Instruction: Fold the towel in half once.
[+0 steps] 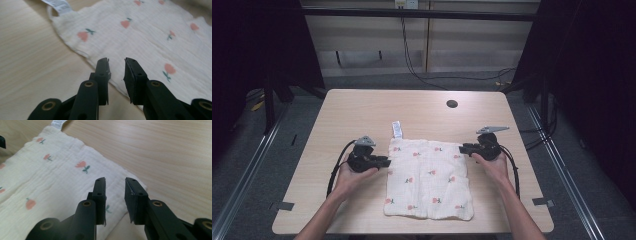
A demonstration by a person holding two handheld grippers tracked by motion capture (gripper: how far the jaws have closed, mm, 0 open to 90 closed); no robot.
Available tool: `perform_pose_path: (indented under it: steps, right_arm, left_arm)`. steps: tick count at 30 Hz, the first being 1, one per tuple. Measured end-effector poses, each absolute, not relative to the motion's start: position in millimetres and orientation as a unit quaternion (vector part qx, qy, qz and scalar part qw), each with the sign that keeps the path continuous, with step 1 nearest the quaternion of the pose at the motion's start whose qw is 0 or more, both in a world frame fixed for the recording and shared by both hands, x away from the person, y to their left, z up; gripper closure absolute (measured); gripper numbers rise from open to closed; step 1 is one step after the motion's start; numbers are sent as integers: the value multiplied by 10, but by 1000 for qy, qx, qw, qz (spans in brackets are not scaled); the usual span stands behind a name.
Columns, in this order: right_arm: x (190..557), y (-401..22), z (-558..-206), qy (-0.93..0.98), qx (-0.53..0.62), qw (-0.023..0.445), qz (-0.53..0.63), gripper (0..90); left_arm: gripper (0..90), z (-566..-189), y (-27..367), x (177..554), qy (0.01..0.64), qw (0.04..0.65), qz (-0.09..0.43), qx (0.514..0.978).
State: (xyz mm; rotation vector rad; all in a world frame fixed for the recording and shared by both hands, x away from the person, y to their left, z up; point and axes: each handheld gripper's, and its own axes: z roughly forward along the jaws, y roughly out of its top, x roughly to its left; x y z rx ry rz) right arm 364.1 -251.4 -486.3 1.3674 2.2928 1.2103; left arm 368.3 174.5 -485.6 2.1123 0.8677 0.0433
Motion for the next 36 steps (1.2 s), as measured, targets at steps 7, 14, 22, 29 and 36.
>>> perform_pose_path:
  steps: [7, 14, 22, 29, 36]
  right_arm:
    - [3903, -2572, -4982, 776, 489, 103, 385, 663]
    - [3963, -2581, -5054, 777, 493, 106, 378, 667]
    - [3949, -2564, -5086, 777, 482, 93, 393, 781]
    - [3963, -2546, -5099, 776, 482, 88, 397, 866]
    - [3959, -2574, -5070, 766, 486, 81, 413, 872]
  left_arm:
    - [701, -4866, 1785, 3935, 378, 427, 32, 821]
    - [627, -4904, 1809, 4092, 390, 422, 32, 818]
    - [508, -4985, 1794, 4215, 404, 417, 33, 814]
    - [503, -5033, 1727, 4325, 411, 420, 41, 808]
    - [581, -5082, 1647, 4439, 421, 430, 39, 798]
